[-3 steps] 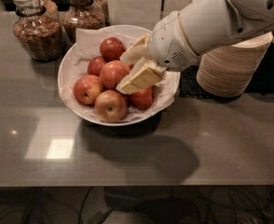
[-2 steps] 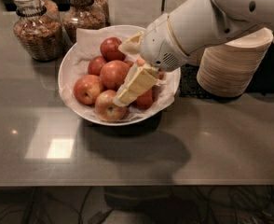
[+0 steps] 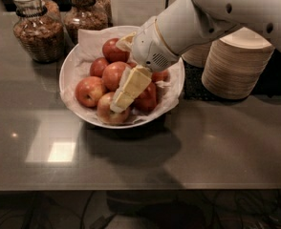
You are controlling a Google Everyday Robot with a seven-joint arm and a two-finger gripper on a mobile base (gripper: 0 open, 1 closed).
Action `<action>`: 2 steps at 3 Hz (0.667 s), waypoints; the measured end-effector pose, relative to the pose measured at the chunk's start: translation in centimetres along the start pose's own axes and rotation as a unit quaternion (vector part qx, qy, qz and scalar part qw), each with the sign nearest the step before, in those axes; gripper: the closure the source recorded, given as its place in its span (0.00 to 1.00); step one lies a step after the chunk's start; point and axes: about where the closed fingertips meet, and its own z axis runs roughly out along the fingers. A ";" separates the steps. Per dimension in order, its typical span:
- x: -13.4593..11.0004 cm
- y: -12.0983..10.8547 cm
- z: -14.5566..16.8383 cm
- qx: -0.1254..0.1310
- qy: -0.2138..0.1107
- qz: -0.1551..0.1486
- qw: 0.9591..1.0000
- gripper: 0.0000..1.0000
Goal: Pick apple from white bowl
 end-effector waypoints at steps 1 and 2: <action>0.0 -2.0 -0.3 0.009 -0.006 0.015 1.000 0.11; 0.2 -4.1 -1.4 0.031 -0.011 0.036 0.999 0.30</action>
Offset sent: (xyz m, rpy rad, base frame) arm 0.0634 -0.0283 0.0267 0.0703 0.0091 -0.1659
